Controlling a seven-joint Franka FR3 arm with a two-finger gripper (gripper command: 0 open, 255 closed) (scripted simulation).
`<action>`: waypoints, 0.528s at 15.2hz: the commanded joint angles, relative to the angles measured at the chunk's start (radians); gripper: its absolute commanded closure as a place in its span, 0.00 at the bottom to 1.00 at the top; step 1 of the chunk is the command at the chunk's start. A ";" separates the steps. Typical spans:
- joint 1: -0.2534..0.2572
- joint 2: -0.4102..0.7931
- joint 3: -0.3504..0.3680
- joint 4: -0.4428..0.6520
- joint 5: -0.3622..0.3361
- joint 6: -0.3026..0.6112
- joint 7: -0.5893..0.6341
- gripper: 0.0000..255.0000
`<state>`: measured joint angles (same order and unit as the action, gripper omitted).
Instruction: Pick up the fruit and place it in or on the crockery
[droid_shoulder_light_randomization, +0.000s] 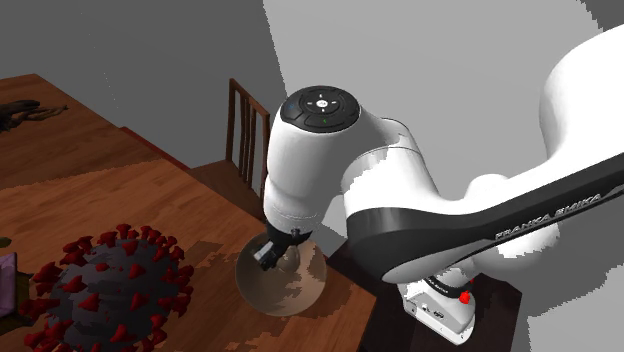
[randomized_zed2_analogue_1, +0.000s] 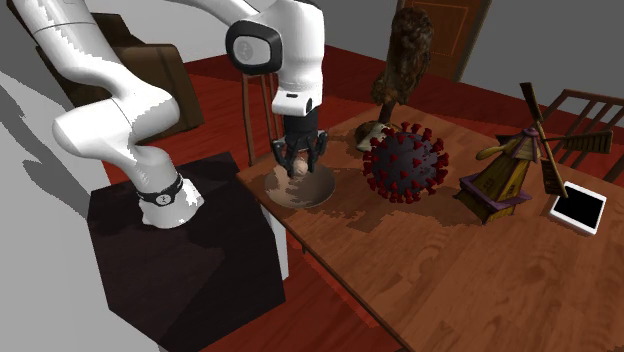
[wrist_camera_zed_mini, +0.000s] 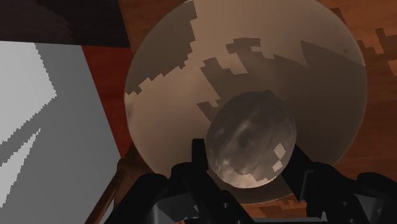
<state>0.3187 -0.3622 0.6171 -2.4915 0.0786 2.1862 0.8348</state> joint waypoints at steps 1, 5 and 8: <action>-0.004 0.019 0.010 -0.016 -0.007 0.033 0.011 1.00; -0.011 0.045 0.023 -0.035 -0.020 0.076 0.026 1.00; -0.011 0.045 0.023 -0.035 -0.020 0.076 0.026 1.00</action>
<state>0.3075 -0.3182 0.6394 -2.5268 0.0593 2.2610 0.8601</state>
